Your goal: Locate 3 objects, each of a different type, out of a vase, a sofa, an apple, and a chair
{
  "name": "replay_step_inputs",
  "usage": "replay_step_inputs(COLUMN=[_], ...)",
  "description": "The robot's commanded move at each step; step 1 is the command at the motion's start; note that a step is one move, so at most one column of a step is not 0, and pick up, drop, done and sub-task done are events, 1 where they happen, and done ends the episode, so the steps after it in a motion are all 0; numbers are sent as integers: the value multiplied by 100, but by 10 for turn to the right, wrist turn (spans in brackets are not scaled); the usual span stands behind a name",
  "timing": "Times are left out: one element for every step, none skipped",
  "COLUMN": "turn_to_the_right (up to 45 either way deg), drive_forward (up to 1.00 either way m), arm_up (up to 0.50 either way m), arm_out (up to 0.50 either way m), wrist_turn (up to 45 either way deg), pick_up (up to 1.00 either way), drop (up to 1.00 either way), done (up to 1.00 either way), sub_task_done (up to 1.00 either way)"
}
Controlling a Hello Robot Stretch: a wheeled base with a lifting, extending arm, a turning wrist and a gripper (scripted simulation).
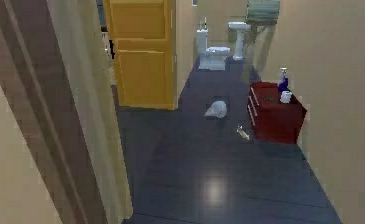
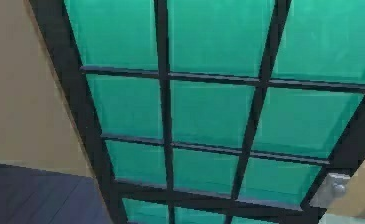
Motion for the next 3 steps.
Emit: replay_step_inputs(turn_to_the_right=[0, -60, 0], drive_forward=[100, 0, 20], arm_up=[0, 0, 0], arm_out=[0, 0, 0], wrist_turn=[0, 0, 0], pick_up=[0, 0, 0], drop=[0, 0, 0], done=[0, 0, 0], sub_task_done=[0, 0, 0])
